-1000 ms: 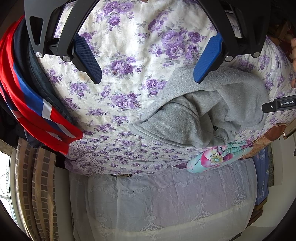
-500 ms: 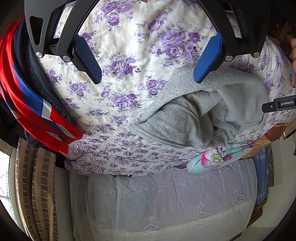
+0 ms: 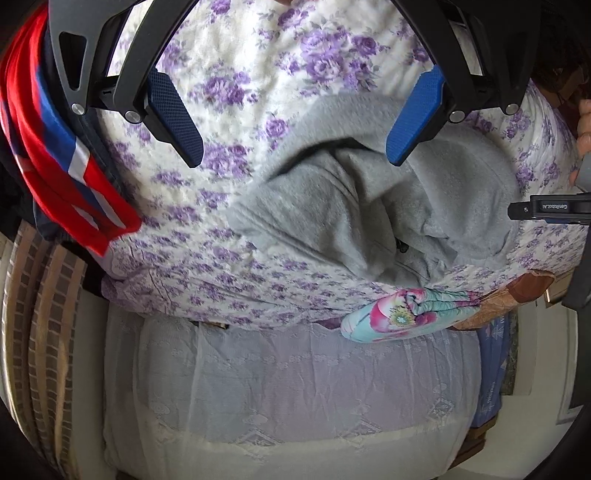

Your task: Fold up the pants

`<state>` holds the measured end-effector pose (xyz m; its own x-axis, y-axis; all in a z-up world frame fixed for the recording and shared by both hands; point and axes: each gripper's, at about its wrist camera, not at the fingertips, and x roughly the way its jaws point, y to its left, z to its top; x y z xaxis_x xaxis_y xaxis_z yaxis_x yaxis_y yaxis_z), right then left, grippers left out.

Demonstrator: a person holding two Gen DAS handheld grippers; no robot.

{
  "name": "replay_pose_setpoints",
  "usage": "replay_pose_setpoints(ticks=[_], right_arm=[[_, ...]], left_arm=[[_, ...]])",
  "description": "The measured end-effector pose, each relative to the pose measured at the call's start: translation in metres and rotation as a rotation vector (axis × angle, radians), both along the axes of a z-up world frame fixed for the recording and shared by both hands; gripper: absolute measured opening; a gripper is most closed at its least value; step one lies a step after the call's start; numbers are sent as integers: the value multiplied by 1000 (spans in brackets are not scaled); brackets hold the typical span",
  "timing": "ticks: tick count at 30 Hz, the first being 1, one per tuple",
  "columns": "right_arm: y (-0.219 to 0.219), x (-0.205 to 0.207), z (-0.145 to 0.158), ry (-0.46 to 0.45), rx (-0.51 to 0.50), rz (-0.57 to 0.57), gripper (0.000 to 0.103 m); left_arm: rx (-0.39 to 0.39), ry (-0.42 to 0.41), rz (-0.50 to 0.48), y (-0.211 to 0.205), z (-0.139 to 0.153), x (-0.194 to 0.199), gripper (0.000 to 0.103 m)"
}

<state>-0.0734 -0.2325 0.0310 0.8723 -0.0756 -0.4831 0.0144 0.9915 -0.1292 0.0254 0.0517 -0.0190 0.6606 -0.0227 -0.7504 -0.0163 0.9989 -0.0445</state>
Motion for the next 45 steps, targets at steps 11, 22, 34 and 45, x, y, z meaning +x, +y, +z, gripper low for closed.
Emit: replay_pose_setpoints(ticks=[11, 22, 34, 45], right_arm=[[119, 239, 38, 243, -251, 265, 100], [164, 326, 19, 322, -223, 396, 6], [307, 324, 6, 101, -582, 486, 87], [-20, 263, 67, 164, -327, 358, 90]], left_arm=[[-268, 206, 114, 65, -51, 124, 98], [-348, -41, -39, 61, -6, 88, 14], [-220, 15, 308, 139, -3, 0, 65], [-237, -176, 266, 149, 51, 7, 81]])
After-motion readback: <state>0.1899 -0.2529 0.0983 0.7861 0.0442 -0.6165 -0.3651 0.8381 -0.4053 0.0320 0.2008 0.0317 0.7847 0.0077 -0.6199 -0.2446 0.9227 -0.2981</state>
